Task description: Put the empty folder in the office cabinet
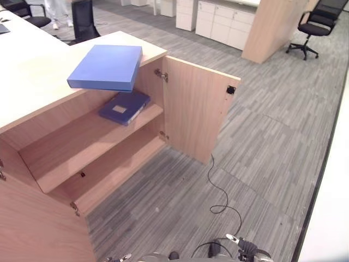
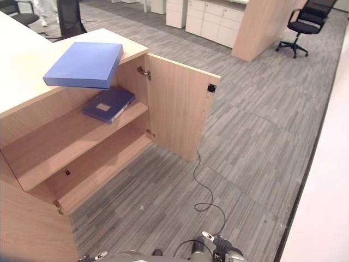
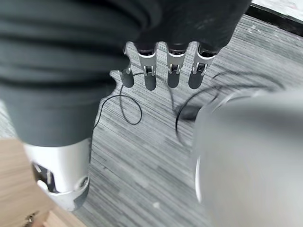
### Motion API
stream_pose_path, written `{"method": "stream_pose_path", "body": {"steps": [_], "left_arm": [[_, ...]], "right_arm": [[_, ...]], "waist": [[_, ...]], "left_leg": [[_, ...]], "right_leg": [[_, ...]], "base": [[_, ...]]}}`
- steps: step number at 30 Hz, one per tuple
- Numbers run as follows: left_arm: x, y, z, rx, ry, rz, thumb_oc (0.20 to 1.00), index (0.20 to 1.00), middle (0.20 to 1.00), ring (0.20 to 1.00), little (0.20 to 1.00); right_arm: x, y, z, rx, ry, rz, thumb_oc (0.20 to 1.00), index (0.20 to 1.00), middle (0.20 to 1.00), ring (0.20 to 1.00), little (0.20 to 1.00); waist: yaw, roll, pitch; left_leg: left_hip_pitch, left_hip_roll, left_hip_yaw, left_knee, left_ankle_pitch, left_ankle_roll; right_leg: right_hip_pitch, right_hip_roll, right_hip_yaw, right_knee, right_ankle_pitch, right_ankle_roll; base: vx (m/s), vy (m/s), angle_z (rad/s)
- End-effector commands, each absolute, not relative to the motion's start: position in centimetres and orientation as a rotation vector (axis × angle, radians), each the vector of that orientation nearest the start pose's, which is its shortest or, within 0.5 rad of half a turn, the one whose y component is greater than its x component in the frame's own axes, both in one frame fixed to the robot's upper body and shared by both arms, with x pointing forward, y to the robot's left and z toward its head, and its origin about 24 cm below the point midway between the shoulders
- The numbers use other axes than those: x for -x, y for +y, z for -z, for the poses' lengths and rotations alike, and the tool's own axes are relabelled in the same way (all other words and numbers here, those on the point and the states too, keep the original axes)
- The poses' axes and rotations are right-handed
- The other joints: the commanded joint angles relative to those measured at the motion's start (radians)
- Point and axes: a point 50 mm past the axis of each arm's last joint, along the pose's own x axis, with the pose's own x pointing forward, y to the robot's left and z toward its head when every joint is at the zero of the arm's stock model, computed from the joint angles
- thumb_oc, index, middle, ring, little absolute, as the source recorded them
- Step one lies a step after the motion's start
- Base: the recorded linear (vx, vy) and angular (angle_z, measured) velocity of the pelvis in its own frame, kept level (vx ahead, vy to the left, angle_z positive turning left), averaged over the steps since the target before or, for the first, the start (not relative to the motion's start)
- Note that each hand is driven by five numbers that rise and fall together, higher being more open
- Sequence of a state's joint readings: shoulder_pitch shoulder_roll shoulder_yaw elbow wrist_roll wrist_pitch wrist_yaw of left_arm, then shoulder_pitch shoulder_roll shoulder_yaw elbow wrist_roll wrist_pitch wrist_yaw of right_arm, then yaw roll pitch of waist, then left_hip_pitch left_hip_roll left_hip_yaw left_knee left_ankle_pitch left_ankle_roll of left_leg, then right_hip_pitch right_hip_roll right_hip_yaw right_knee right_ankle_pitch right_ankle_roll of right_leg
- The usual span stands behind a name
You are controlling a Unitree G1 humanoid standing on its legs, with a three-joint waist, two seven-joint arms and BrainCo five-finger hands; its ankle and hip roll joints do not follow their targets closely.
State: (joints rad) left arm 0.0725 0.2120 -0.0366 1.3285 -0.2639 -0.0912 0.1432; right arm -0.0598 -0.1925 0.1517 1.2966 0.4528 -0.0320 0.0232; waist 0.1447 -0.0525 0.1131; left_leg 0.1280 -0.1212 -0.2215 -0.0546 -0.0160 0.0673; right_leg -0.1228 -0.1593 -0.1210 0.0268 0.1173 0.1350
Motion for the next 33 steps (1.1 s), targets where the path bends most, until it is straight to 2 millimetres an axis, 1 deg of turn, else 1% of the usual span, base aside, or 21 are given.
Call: {"method": "stream_pose_path", "body": {"steps": [1,5,8,9,10,11,12,13,14,15,16,17,18,19,20,23,24,26,27,29,33], "left_arm": [[-5.9,25.7,16.1,-0.136,1.224,-0.423,1.000,1.000,1.000,1.000,1.000],[-5.3,25.3,16.3,-0.131,1.243,-0.417,1.000,1.000,1.000,1.000,1.000],[-6.0,25.3,16.2,-0.123,1.220,-0.426,1.000,1.000,1.000,1.000,1.000],[-6.3,25.3,16.2,-0.120,1.209,-0.430,1.000,1.000,1.000,1.000,1.000],[-6.9,25.1,16.1,-0.113,1.189,-0.436,1.000,1.000,1.000,1.000,1.000],[-7.6,24.9,16.0,-0.114,1.172,-0.431,1.000,1.000,1.000,1.000,1.000],[-7.6,24.9,16.0,-0.114,1.171,-0.431,1.000,1.000,1.000,1.000,1.000],[-8.9,24.4,15.9,-0.115,1.136,-0.406,1.000,1.000,1.000,1.000,1.000],[-9.3,24.2,15.8,-0.121,1.123,-0.393,1.000,1.000,1.000,1.000,1.000],[-9.5,24.0,15.8,-0.122,1.116,-0.382,1.000,1.000,1.000,1.000,1.000],[-9.5,24.0,15.8,-0.122,1.116,-0.382,1.000,1.000,1.000,1.000,1.000],[-9.6,24.0,15.7,-0.129,1.112,-0.368,1.000,1.000,1.000,1.000,1.000],[-9.6,24.0,15.7,-0.132,1.110,-0.363,1.000,1.000,1.000,1.000,1.000],[-9.5,24.0,15.7,-0.130,1.113,-0.355,1.000,1.000,1.000,1.000,1.000],[-9.5,24.0,15.7,-0.130,1.113,-0.355,1.000,1.000,1.000,1.000,1.000],[-8.9,23.8,15.9,-0.132,1.130,-0.334,1.000,1.000,1.000,1.000,1.000],[-8.9,23.8,15.9,-0.132,1.130,-0.334,1.000,1.000,1.000,1.000,1.000],[-9.5,23.8,15.8,-0.131,1.110,-0.328,1.000,1.000,1.000,1.000,1.000],[-9.6,23.7,15.7,-0.124,1.105,-0.328,1.000,1.000,1.000,1.000,1.000],[-9.2,23.4,15.9,-0.117,1.120,-0.326,1.000,1.000,1.000,1.000,1.000],[-8.9,23.5,16.0,-0.111,1.134,-0.340,1.000,1.000,1.000,1.000,1.000]], "right_arm": [[-11.2,-22.2,16.0,-0.161,1.133,0.274,1.000,1.000,1.000,1.000,1.000],[-10.3,-22.6,16.1,-0.147,1.156,0.287,1.000,1.000,1.000,1.000,1.000],[-10.5,-23.1,15.9,-0.135,1.144,0.305,1.000,1.000,1.000,1.000,1.000],[-10.6,-23.3,15.8,-0.129,1.135,0.311,1.000,1.000,1.000,1.000,1.000],[-10.8,-23.7,15.7,-0.118,1.126,0.318,1.000,1.000,1.000,1.000,1.000],[-11.0,-24.0,15.6,-0.108,1.117,0.331,1.000,1.000,1.000,1.000,1.000],[-11.1,-24.0,15.6,-0.108,1.117,0.330,1.000,1.000,1.000,1.000,1.000],[-11.1,-24.8,15.4,-0.092,1.112,0.359,1.000,1.000,1.000,1.000,1.000],[-11.0,-25.0,15.3,-0.095,1.109,0.374,1.000,1.000,1.000,1.000,1.000],[-10.7,-25.2,15.4,-0.099,1.118,0.390,1.000,1.000,1.000,1.000,1.000],[-10.7,-25.2,15.4,-0.099,1.118,0.390,1.000,1.000,1.000,1.000,1.000],[-10.5,-25.3,15.4,-0.108,1.122,0.405,1.000,1.000,1.000,1.000,1.000],[-10.4,-25.2,15.5,-0.111,1.124,0.405,1.000,1.000,1.000,1.000,1.000],[-10.4,-25.0,15.5,-0.103,1.127,0.393,1.000,1.000,1.000,1.000,1.000],[-10.4,-25.0,15.5,-0.103,1.127,0.393,1.000,1.000,1.000,1.000,1.000],[-11.2,-24.0,15.5,-0.065,1.121,0.313,1.000,1.000,1.000,1.000,1.000],[-11.2,-23.9,15.5,-0.065,1.121,0.313,1.000,1.000,1.000,1.000,1.000],[-12.4,-23.2,15.3,-0.051,1.095,0.268,1.000,1.000,1.000,1.000,1.000],[-12.7,-23.1,15.3,-0.044,1.090,0.255,1.000,1.000,1.000,1.000,1.000],[-13.1,-22.6,15.3,-0.029,1.088,0.218,1.000,1.000,1.000,1.000,1.000],[-13.2,-22.0,15.4,-0.033,1.095,0.190,1.000,1.000,1.000,1.000,1.000]], "waist": [[-0.012,0.009,0.034],[-0.019,0.000,0.011],[-0.025,-0.004,0.016],[-0.028,-0.006,0.020],[-0.027,-0.005,0.029],[-0.030,-0.009,0.036],[-0.032,-0.011,0.034],[-0.037,-0.014,0.046],[-0.043,-0.015,0.048],[-0.044,-0.009,0.048],[-0.044,-0.009,0.048],[-0.048,-0.006,0.042],[-0.046,-0.003,0.035],[-0.038,-0.006,0.029],[-0.039,-0.006,0.029],[-0.009,-0.004,0.013],[-0.009,-0.004,0.012],[0.014,-0.011,0.014],[0.023,-0.010,0.011],[0.041,0.006,-0.007],[0.059,0.015,-0.029]], "left_leg": [[-0.014,0.048,-0.009,0.045,-0.067,-0.056],[-0.003,0.112,-0.036,0.028,-0.063,-0.092],[-0.033,0.165,-0.053,0.052,-0.054,-0.128],[-0.051,0.178,-0.049,0.072,-0.052,-0.137],[-0.068,0.192,-0.024,0.094,-0.050,-0.144],[-0.099,0.202,0.029,0.121,-0.043,-0.148],[-0.103,0.199,0.027,0.121,-0.041,-0.148],[-0.150,0.231,0.200,0.159,-0.021,-0.145],[-0.166,0.254,0.315,0.165,-0.009,-0.143],[-0.164,0.270,0.390,0.177,-0.021,-0.149],[-0.164,0.270,0.391,0.177,-0.021,-0.149],[-0.182,0.271,0.502,0.168,0.004,-0.153],[-0.191,0.261,0.526,0.152,0.019,-0.152],[-0.220,0.245,0.535,0.148,0.040,-0.153],[-0.220,0.245,0.535,0.148,0.040,-0.153],[-0.193,0.221,0.523,0.084,0.051,-0.141],[-0.193,0.221,0.523,0.082,0.052,-0.141],[-0.211,0.218,0.513,0.073,0.071,-0.144],[-0.212,0.214,0.503,0.064,0.069,-0.142],[-0.170,0.197,0.493,-0.009,0.063,-0.131],[-0.138,0.165,0.473,-0.026,0.038,-0.119]], "right_leg": [[0.013,0.050,0.037,-0.061,0.007,0.020],[0.053,0.083,0.004,-0.078,-0.017,-0.004],[0.063,0.105,-0.041,-0.056,-0.066,-0.026],[0.066,0.105,-0.058,-0.046,-0.082,-0.032],[0.080,0.101,-0.084,-0.041,-0.099,-0.038],[0.093,0.089,-0.114,-0.039,-0.113,-0.043],[0.090,0.087,-0.116,-0.039,-0.112,-0.042],[0.128,0.067,-0.181,-0.045,-0.129,-0.047],[0.151,0.059,-0.235,-0.053,-0.135,-0.043],[0.178,0.063,-0.256,-0.063,-0.147,-0.038],[0.178,0.063,-0.256,-0.063,-0.147,-0.038],[0.197,0.060,-0.304,-0.076,-0.145,-0.041],[0.214,0.060,-0.330,-0.089,-0.145,-0.039],[0.230,0.057,-0.350,-0.104,-0.142,-0.039],[0.230,0.057,-0.350,-0.104,-0.142,-0.039],[0.248,0.064,-0.377,-0.112,-0.144,-0.029],[0.249,0.064,-0.378,-0.112,-0.144,-0.029],[0.250,0.050,-0.397,-0.112,-0.144,-0.023],[0.254,0.044,-0.404,-0.111,-0.145,-0.020],[0.273,0.026,-0.441,-0.108,-0.141,-0.005],[0.282,-0.018,-0.450,-0.107,-0.120,0.019]], "base": [[0.19,-0.300,0.55],[0.17,-0.368,0.61],[0.09,-0.342,0.42],[0.05,-0.314,0.54],[0.02,-0.243,0.56],[0.00,-0.143,0.67],[-0.03,-0.177,0.56],[-0.03,-0.196,0.65],[0.03,-0.244,1.36],[0.04,-0.117,2.07],[0.07,-0.100,1.82],[0.04,-0.076,0.84],[0.09,-0.093,0.12],[0.08,-0.039,0.48],[0.13,-0.010,1.12],[0.12,0.032,0.73],[0.10,0.066,0.12],[0.09,0.105,0.43],[0.13,0.137,0.31],[0.18,0.238,0.18],[0.14,0.217,0.30]]}}
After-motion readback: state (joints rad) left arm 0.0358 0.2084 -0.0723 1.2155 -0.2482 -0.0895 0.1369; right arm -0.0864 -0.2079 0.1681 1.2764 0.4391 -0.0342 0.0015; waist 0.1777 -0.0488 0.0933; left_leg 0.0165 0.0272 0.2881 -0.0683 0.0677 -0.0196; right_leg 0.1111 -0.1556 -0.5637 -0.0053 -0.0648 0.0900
